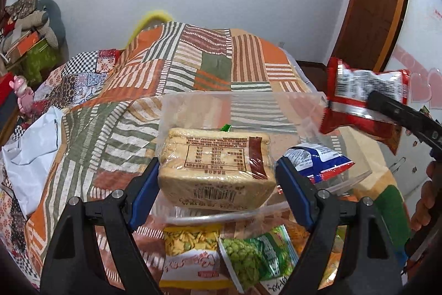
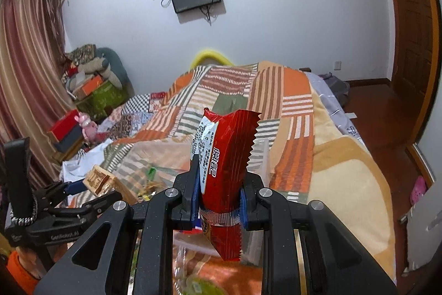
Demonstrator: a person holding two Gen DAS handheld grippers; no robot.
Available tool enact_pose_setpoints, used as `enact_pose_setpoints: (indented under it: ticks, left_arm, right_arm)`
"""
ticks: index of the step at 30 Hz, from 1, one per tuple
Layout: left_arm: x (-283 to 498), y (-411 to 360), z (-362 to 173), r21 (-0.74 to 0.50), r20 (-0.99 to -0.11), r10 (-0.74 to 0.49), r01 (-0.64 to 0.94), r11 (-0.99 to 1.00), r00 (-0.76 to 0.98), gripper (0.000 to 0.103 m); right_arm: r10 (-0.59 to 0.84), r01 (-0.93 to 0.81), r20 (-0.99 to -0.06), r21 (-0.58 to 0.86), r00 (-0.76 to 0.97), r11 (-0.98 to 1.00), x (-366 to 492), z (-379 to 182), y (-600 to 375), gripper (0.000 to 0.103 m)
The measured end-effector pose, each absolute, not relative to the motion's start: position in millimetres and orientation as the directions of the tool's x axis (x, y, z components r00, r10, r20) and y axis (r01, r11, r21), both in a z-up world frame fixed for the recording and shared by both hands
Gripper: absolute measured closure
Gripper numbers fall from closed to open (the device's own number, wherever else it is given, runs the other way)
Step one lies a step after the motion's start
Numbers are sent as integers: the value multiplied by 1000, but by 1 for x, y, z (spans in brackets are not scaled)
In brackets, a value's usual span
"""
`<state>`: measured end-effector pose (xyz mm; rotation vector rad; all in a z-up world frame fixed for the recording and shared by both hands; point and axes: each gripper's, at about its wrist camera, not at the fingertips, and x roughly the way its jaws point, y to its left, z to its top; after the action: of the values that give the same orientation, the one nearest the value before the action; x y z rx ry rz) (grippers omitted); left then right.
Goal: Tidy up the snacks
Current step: 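Place the bread loaf and red snack bag into the clear box, opening both tools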
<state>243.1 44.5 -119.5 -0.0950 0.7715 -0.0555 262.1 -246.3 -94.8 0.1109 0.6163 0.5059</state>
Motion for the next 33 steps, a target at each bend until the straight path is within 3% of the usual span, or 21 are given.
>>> enact_pose_setpoints:
  ticks: [20, 25, 33]
  left_arm:
    - [256, 45, -139, -81, -737, -56, -6, 997, 674, 15]
    - [246, 50, -131, -84, -728, -56, -7, 996, 683, 14]
    - [215, 53, -106, -91, -694, -67, 5, 996, 717, 9]
  right_arm:
    - [455, -438, -680, 213, 575, 873, 295, -128, -211, 79]
    - [445, -431, -668, 202, 596, 880, 285, -119, -221, 60]
    - [455, -445, -610, 181, 649, 877, 254, -93, -244, 45]
